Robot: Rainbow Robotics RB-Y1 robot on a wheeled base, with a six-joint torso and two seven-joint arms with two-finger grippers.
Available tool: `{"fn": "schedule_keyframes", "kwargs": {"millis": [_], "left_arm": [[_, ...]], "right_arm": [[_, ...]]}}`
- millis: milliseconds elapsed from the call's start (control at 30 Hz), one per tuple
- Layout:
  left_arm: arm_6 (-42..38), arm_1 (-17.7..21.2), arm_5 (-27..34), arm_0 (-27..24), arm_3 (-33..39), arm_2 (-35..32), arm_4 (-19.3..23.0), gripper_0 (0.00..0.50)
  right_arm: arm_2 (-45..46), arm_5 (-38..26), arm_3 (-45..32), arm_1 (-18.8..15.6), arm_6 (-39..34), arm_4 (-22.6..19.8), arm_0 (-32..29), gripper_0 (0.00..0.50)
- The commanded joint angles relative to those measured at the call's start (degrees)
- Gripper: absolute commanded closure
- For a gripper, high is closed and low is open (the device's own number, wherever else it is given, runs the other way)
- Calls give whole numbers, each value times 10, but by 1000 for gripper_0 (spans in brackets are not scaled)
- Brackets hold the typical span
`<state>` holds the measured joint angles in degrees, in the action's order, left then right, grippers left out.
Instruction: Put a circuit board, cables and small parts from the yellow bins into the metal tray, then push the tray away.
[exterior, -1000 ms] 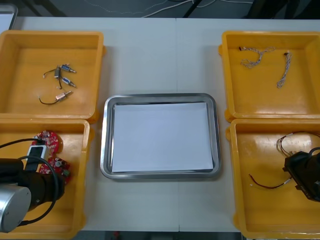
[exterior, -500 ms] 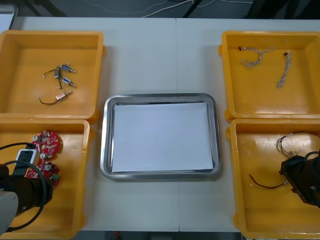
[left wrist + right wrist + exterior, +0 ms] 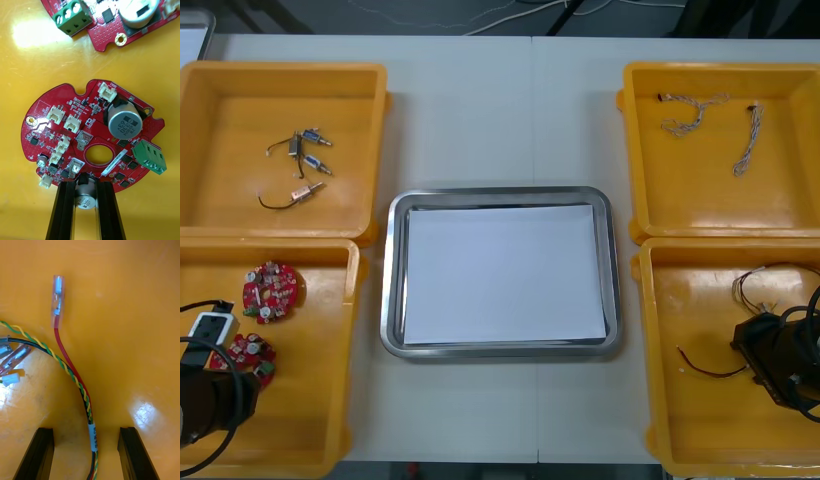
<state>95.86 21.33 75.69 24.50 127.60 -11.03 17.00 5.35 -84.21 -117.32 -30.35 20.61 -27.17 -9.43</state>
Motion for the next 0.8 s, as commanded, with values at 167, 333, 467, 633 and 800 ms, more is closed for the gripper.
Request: {"fn": "schedule_keyframes", "kwargs": {"millis": [167, 333, 467, 633, 800], "left_arm": [[93, -6, 1, 1, -13, -50, 35, 421], [99, -6, 1, -2, -16, -53, 37, 421], [99, -6, 1, -3, -16, -53, 41, 350], [99, -6, 0, -5, -16, -53, 47, 303], [99, -6, 0, -9, -16, -55, 53, 136]], "right_arm": [[-10, 5, 3, 6, 37, 4, -15, 169], [-10, 4, 3, 6, 43, 8, -13, 500], [-10, 4, 3, 6, 45, 8, -9, 500], [-10, 4, 3, 6, 45, 6, -4, 500], [-4, -1, 2, 6, 46, 4, 5, 500]]}}
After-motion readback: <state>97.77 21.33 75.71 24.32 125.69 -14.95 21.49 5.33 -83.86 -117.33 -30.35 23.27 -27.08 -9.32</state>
